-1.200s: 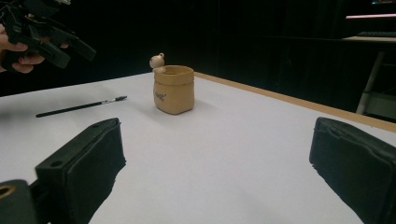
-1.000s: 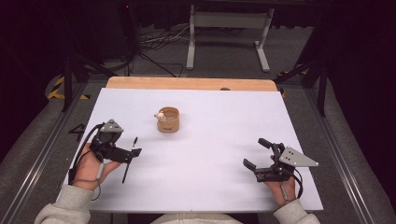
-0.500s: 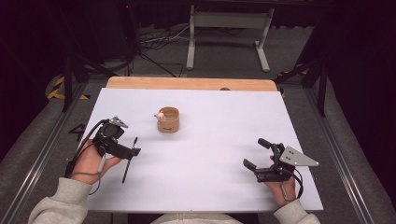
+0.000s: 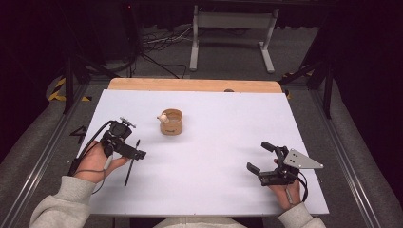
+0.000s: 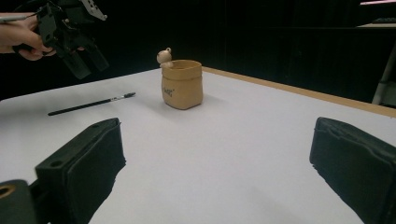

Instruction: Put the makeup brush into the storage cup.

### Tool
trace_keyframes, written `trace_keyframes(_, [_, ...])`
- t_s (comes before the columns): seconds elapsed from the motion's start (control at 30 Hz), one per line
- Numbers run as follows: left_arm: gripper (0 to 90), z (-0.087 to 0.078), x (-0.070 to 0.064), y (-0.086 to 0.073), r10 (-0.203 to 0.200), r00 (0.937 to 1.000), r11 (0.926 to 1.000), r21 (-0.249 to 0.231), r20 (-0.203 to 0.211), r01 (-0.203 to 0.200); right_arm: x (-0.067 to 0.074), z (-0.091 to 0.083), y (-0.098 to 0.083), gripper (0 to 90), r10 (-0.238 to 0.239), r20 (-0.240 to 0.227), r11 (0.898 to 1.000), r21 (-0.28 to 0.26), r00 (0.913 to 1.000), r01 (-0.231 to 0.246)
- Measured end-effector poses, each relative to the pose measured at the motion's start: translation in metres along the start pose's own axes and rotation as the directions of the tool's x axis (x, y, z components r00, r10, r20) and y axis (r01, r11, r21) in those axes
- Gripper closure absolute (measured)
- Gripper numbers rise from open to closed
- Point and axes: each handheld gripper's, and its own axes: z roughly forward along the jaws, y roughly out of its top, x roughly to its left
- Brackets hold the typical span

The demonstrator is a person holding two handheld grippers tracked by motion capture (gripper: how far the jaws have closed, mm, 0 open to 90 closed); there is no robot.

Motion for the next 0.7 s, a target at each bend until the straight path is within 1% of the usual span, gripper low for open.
trace_keyframes(0.03, [4.1, 0.000, 0.000, 0.001, 0.008, 1.0000, 1.0000, 0.006, 0.001, -0.008, 0.000, 0.000, 0.000, 3.1, 0.000, -0.001, 1.000, -0.001, 1.0000, 0.000])
trace_keyframes(0.07, [4.8, 0.001, 0.000, 0.001, -0.001, 1.0000, 1.0000, 0.009, 0.005, 0.001, 0.000, 0.000, 0.000, 3.1, 0.002, -0.003, 1.000, 0.001, 1.0000, -0.002])
trace_keyframes(0.1, [4.8, 0.001, 0.000, 0.002, -0.001, 1.0000, 0.9999, 0.011, 0.000, 0.001, 0.000, 0.000, 0.000, 3.1, 0.002, -0.003, 1.000, 0.001, 1.0000, -0.002])
trace_keyframes(0.13, [4.8, 0.002, 0.000, 0.003, -0.013, 0.9999, 0.9998, 0.017, 0.000, 0.013, 0.000, 0.000, 0.000, 3.1, 0.006, -0.002, 1.000, 0.004, 1.0000, -0.006])
trace_keyframes(0.17, [4.8, 0.003, 0.001, 0.004, -0.003, 1.0000, 0.9998, 0.022, -0.008, 0.003, 0.000, 0.001, 0.000, 3.1, 0.007, -0.004, 1.000, 0.005, 1.0000, -0.007])
trace_keyframes(0.23, [4.8, 0.006, 0.001, 0.005, -0.024, 0.9997, 0.9992, 0.031, -0.002, 0.025, 0.000, 0.001, 0.000, 3.1, 0.004, -0.005, 1.000, 0.002, 1.0000, -0.004])
trace_keyframes(0.27, [4.8, 0.007, 0.002, 0.005, -0.026, 0.9996, 0.9992, 0.031, -0.002, 0.026, 0.000, 0.001, 0.000, 3.2, 0.004, -0.006, 1.000, 0.001, 1.0000, -0.004])
trace_keyframes(0.37, [4.7, 0.008, 0.004, 0.006, -0.018, 0.9998, 0.9993, 0.033, 0.005, 0.017, 0.000, 0.001, 0.000, 3.2, 0.005, -0.007, 1.000, 0.002, 1.0000, -0.005])
trace_keyframes(0.4, [4.7, 0.010, 0.005, 0.007, -0.033, 0.9994, 0.9989, 0.033, 0.012, 0.032, 0.000, 0.001, 0.000, 3.2, 0.005, -0.007, 1.000, 0.003, 1.0000, -0.005])
trace_keyframes(0.5, [5.1, 0.013, 0.009, 0.009, -0.045, 0.9989, 0.9982, 0.041, 0.013, 0.044, 0.000, 0.001, -0.001, 3.2, 0.012, -0.009, 1.000, 0.004, 0.9999, -0.012])
trace_keyframes(0.6, [5.7, 0.017, 0.012, 0.010, -0.055, 0.9985, 0.9968, 0.058, 0.005, 0.055, 0.000, 0.000, 0.000, 3.2, 0.013, -0.006, 1.000, 0.002, 0.9999, -0.013])
trace_keyframes(0.63, [6.4, 0.018, 0.012, 0.010, -0.052, 0.9986, 0.9965, 0.065, 0.000, 0.052, 0.000, 0.000, 0.000, 3.3, 0.013, -0.006, 1.000, 0.003, 0.9999, -0.013])
trace_keyframes(0.7, [7.4, 0.022, 0.013, 0.010, -0.062, 0.9981, 0.9946, 0.083, -0.002, 0.062, 0.000, 0.000, 0.000, 3.5, 0.010, -0.004, 1.000, 0.009, 0.9999, -0.010])
